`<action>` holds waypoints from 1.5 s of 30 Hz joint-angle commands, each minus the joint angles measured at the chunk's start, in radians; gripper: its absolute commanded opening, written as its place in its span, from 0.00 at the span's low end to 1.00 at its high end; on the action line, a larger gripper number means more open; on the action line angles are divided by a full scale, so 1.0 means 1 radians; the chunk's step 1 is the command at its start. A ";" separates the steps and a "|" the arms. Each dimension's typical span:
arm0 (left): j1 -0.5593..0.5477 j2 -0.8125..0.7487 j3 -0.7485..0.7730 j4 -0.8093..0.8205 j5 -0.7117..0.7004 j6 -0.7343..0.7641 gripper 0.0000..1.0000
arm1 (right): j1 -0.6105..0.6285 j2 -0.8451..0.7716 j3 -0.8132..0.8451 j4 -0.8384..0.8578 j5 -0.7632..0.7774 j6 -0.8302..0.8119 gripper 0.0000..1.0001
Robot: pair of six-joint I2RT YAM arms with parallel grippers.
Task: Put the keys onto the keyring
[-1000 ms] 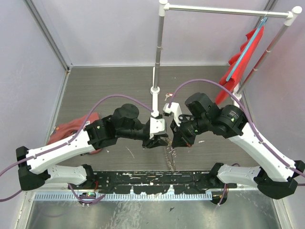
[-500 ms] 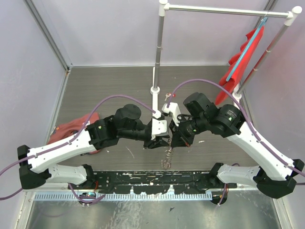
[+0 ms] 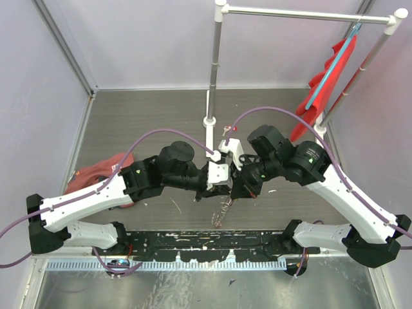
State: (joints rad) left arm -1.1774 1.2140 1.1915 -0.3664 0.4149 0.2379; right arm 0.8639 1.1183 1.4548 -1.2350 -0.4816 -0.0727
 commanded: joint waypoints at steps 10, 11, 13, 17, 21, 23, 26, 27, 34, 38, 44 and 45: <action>-0.008 -0.055 -0.019 0.048 -0.048 -0.032 0.00 | 0.001 -0.046 0.033 0.108 0.027 0.044 0.10; -0.008 -0.072 -0.037 0.078 -0.055 -0.048 0.00 | 0.001 -0.056 0.033 0.122 0.035 0.052 0.15; -0.008 -0.111 -0.070 0.134 -0.070 -0.090 0.00 | 0.001 -0.080 0.030 0.156 0.059 0.072 0.21; -0.009 -0.165 -0.126 0.233 -0.092 -0.155 0.00 | 0.001 -0.137 0.010 0.243 0.101 0.124 0.28; -0.008 -0.210 -0.181 0.328 -0.108 -0.220 0.00 | 0.002 -0.199 -0.029 0.339 0.139 0.180 0.29; -0.008 -0.230 -0.206 0.373 -0.121 -0.248 0.00 | 0.001 -0.226 -0.065 0.384 0.152 0.207 0.30; -0.008 -0.261 -0.244 0.448 -0.150 -0.289 0.00 | 0.001 -0.255 -0.114 0.434 0.145 0.229 0.30; -0.008 -0.270 -0.255 0.471 -0.158 -0.302 0.00 | 0.001 -0.264 -0.129 0.446 0.136 0.232 0.30; -0.007 -0.304 -0.295 0.579 -0.174 -0.372 0.00 | 0.001 -0.327 -0.200 0.542 0.076 0.208 0.30; -0.007 -0.306 -0.299 0.598 -0.165 -0.393 0.00 | 0.001 -0.348 -0.216 0.572 0.074 0.197 0.31; -0.007 -0.301 -0.292 0.576 -0.165 -0.391 0.00 | 0.002 -0.379 -0.204 0.565 0.148 0.203 0.33; -0.007 -0.299 -0.289 0.566 -0.165 -0.387 0.00 | 0.002 -0.383 -0.197 0.555 0.182 0.208 0.33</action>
State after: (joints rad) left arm -1.1812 0.9272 0.8940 0.1364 0.2550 -0.1429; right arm 0.8639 0.7631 1.2308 -0.7300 -0.3782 0.1337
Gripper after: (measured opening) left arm 0.007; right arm 0.327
